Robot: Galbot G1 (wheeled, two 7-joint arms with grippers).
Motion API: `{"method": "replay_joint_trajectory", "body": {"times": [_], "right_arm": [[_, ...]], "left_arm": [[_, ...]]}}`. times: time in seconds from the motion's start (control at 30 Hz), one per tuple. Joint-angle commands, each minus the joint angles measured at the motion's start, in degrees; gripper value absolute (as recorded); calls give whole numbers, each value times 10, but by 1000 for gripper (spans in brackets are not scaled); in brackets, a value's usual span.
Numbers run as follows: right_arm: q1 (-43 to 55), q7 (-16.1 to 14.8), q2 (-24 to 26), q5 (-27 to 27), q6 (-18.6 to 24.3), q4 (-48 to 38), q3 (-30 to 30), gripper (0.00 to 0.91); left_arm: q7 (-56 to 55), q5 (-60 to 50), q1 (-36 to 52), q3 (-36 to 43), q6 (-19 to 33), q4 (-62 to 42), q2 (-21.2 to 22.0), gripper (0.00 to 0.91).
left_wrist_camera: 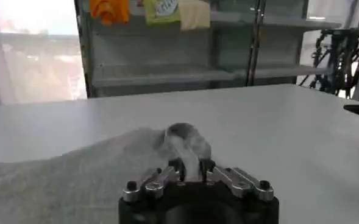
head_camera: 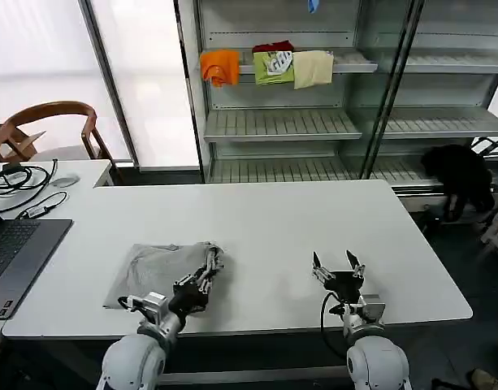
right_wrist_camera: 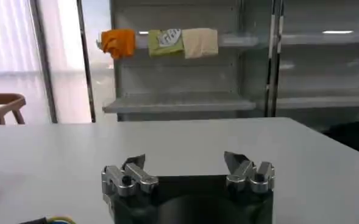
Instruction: Fold and organize the clothes.
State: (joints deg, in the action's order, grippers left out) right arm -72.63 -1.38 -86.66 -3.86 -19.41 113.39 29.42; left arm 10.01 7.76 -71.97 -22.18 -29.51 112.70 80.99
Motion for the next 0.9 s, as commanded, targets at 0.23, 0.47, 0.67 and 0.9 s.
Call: {"method": "replay_joint_trajectory", "body": {"times": [0.23, 0.47, 0.67, 0.9], "right_arm": [[-6, 0, -2, 11, -4, 16, 0, 907], [-9, 0, 4, 10, -7, 18, 3, 907], [-6, 0, 3, 11, -6, 12, -4, 907], [-6, 0, 3, 15, -7, 13, -5, 907]], "left_arm": [[-6, 65, -25, -102, 41, 100, -4, 907], [56, 69, -25, -305, 64, -5, -114, 907], [61, 65, -10, -304, 63, -62, -136, 907], [67, 63, -7, -268, 61, -91, -115, 907]]}}
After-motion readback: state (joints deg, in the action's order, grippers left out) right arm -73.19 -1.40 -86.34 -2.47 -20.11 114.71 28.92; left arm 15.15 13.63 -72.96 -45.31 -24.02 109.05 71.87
